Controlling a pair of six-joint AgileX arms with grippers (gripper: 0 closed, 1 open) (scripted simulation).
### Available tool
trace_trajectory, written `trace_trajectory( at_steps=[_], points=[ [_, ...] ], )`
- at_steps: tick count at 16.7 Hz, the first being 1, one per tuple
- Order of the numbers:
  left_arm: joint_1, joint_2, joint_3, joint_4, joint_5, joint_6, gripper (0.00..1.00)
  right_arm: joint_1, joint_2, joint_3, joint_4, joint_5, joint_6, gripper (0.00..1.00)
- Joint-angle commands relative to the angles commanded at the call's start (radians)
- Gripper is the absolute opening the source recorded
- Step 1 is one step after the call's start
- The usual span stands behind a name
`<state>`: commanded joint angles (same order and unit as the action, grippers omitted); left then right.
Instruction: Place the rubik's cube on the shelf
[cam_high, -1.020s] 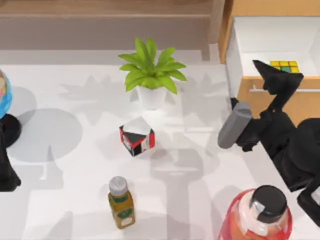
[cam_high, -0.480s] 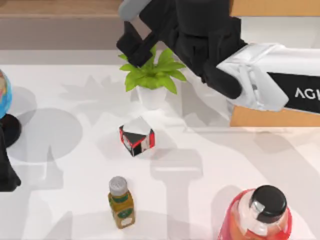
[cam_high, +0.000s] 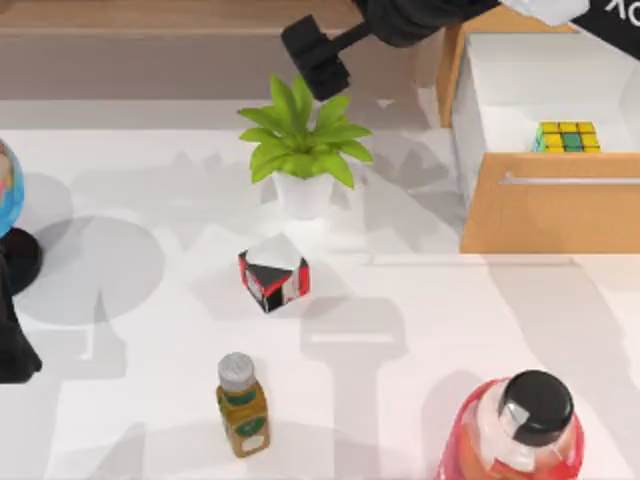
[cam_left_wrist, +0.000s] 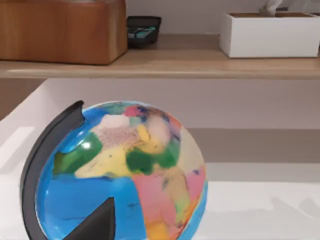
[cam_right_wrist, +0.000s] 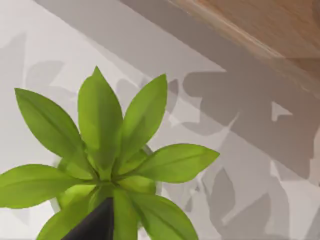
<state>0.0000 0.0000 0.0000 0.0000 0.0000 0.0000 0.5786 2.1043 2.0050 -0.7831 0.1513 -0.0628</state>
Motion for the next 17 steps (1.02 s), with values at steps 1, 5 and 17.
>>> trace_trajectory(
  at_steps=[1,5,17],
  points=[
    [0.000,0.000,0.000,0.000,0.000,0.000,1.00,-0.050,0.025,0.052,-0.112,-0.017,0.036,1.00],
    [0.000,0.000,0.000,0.000,0.000,0.000,1.00,-0.281,0.160,0.235,-0.451,-0.076,0.154,1.00],
    [0.000,0.000,0.000,0.000,0.000,0.000,1.00,-0.440,0.329,0.381,-0.643,-0.126,0.234,1.00]
  ],
)
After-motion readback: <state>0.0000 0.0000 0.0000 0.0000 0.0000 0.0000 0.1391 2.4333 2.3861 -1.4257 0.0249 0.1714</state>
